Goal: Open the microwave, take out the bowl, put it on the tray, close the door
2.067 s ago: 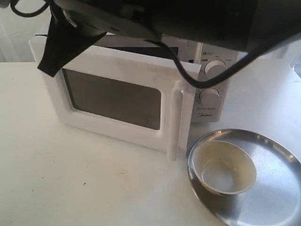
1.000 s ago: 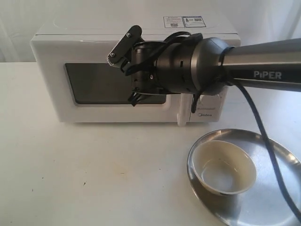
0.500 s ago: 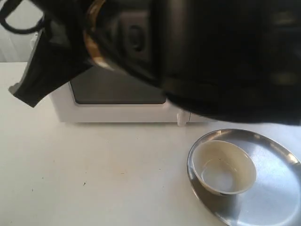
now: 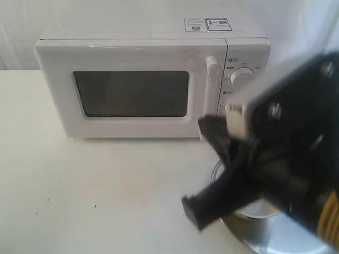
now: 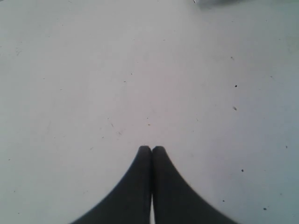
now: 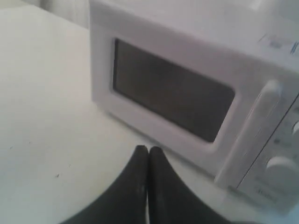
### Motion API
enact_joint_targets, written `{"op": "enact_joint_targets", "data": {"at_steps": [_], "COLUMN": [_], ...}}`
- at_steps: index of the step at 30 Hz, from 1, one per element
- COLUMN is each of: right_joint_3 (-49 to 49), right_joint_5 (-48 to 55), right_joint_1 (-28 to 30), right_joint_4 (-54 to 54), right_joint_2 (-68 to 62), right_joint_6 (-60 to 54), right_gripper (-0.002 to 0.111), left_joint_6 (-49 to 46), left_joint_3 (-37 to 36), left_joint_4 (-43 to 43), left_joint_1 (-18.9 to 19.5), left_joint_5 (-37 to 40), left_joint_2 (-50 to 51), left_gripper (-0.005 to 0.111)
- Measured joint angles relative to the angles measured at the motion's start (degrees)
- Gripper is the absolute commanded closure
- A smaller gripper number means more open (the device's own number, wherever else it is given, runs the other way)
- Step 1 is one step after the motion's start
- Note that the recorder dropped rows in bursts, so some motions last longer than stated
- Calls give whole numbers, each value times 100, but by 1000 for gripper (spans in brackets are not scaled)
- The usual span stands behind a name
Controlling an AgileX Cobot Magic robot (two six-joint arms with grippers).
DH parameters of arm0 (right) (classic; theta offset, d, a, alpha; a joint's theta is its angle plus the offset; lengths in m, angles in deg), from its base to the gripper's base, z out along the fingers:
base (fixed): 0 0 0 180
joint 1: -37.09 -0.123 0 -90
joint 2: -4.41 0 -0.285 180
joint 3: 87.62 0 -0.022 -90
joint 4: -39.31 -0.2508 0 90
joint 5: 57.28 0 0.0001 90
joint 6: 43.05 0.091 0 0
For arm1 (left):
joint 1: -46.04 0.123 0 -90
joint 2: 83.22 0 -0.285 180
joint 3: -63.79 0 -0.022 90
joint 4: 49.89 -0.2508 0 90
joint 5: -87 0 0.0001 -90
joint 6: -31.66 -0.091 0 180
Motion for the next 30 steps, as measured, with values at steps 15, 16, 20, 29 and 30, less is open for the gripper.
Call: {"op": "enact_joint_targets", "data": {"at_steps": [15,16,20,29,30], "right_joint_3": [1193,1193,1193,1193,1193], "right_joint_5": [-191,-110,662,1953,1671], "right_joint_1": [-107,-107,-112,286,513], "right_joint_4": [466,466,476,88,38], "right_joint_2": [-66,-66,-66,1107,1439], "right_joint_6": [1990,1990,1990,1404,1146], "right_gripper": [108,108,108,108,108], "left_joint_6": [0,0,0,0,0], "left_joint_3": [0,0,0,0,0], "left_joint_4": [0,0,0,0,0], "left_joint_1": [0,0,0,0,0], "left_joint_5": [0,0,0,0,0], "left_joint_2": [0,0,0,0,0], "left_gripper": [107,107,107,107,107]}}
